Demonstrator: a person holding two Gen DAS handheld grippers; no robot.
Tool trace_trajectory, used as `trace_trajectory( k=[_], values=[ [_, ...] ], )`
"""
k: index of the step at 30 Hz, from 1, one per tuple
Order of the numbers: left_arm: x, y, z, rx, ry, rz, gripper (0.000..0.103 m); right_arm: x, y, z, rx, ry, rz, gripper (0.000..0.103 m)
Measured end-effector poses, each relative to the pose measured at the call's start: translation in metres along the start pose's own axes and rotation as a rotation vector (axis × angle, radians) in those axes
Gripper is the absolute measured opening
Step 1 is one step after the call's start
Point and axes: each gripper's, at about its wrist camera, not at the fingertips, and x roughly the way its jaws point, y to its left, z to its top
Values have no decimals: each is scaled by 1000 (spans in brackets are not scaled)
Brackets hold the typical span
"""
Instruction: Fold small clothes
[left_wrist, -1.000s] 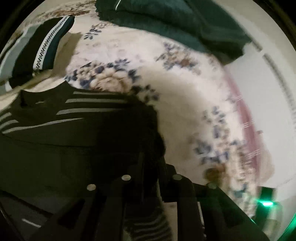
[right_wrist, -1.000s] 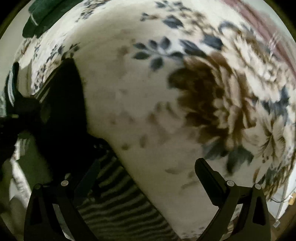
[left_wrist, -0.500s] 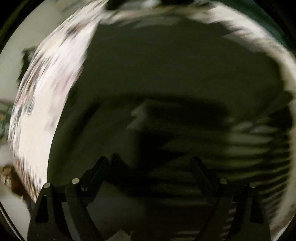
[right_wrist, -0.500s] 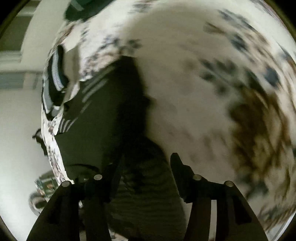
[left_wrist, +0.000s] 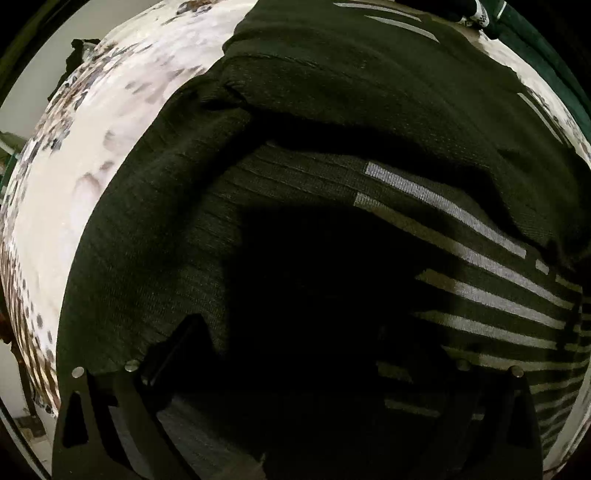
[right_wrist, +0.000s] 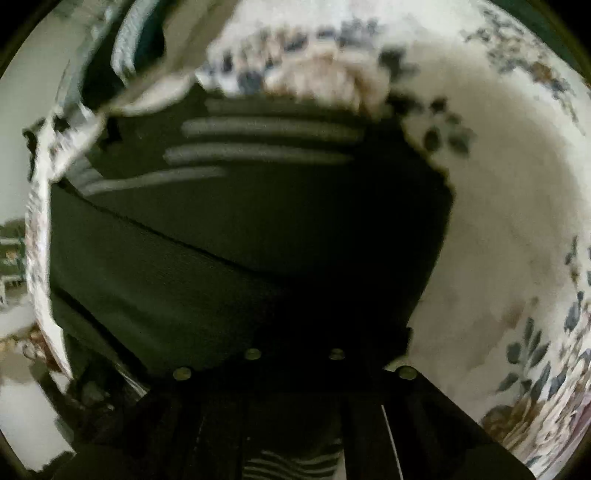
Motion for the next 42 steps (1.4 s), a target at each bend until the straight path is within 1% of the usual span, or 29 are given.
trace_trajectory(
  k=[3, 4, 5, 6, 7, 8, 9, 10, 11, 13, 14, 17, 19, 20, 21, 23, 24, 26, 28, 30, 34, 35, 36, 37, 38, 39, 41, 42],
  values=[
    [-6, 2, 6, -6, 17, -18, 103, -42, -8, 4, 68, -152, 28, 6],
    [-8, 5, 7, -9, 16, -18, 103, -49, -13, 6, 87, -185, 23, 6],
    [-12, 7, 9, -13, 14, -15, 103, -49, -17, 11, 93, -191, 13, 7],
    [-18, 10, 11, -22, 9, -6, 103, -42, -22, 16, 102, -158, 10, 10],
    [-21, 22, 16, -31, 3, 2, 103, -31, -31, 19, 139, -85, 18, 12],
    [-27, 27, 19, -42, -6, 13, 103, -24, -38, 20, 180, -44, 18, 12],
    [-36, 34, 25, -62, -24, 11, 103, -24, -50, 13, 235, -35, 34, 12],
    [-43, 40, 30, -76, -42, 7, 103, -26, -56, 5, 263, -47, 53, 16],
    [-51, 47, 39, -93, -69, 13, 103, -27, -59, -1, 278, -53, 64, 27],
    [-61, 59, 58, -122, -113, 29, 103, -35, -67, -19, 331, -80, 102, 40],
    [-66, 67, 74, -148, -142, 29, 103, -37, -68, -27, 352, -91, 124, 40],
    [-62, 78, 111, -205, -176, 4, 103, -31, -69, -53, 425, -93, 213, 40],
    [-45, 72, 145, -213, -161, -24, 103, -21, -63, -62, 460, -86, 243, 40],
    [-37, 60, 148, -201, -149, -17, 103, -16, -60, -65, 473, -85, 243, 40],
    [-22, 53, 154, -171, -115, 18, 103, -12, -60, -71, 496, -82, 248, 40],
    [-2, 42, 146, -121, -75, 61, 103, -8, -63, -80, 550, -84, 271, 40],
    [2, 42, 142, -105, -70, 62, 103, -7, -67, -86, 584, -90, 286, 40],
    [2, 45, 128, -99, -85, 48, 103, -7, -75, -97, 654, -105, 308, 40],
    [2, 51, 119, -125, -92, 19, 103, -9, -83, -106, 704, -128, 327, 40],
    [2, 55, 118, -155, -83, -3, 103, -8, -86, -104, 721, -147, 334, 40],
    [6, 48, 121, -135, -83, 14, 103, 5, -92, -87, 765, -142, 323, 40],
    [6, 46, 122, -124, -86, 19, 103, 8, -92, -83, 775, -156, 324, 37],
    [6, 45, 122, -117, -85, 18, 103, 7, -91, -81, 780, -173, 307, 25],
    [6, 46, 123, -115, -84, 16, 103, 5, -90, -80, 779, -185, 283, 0],
    [4, 47, 123, -115, -81, 11, 103, 1, -87, -79, 761, -193, 263, 0],
    [1, 47, 124, -117, -77, 8, 103, -6, -79, -78, 713, -181, 214, 0],
    [-9, 53, 125, -120, -94, 7, 103, -8, -73, -79, 650, -111, 113, 0],
    [-16, 58, 125, -125, -107, 0, 103, -10, -71, -83, 627, -64, 90, 0]
  ],
)
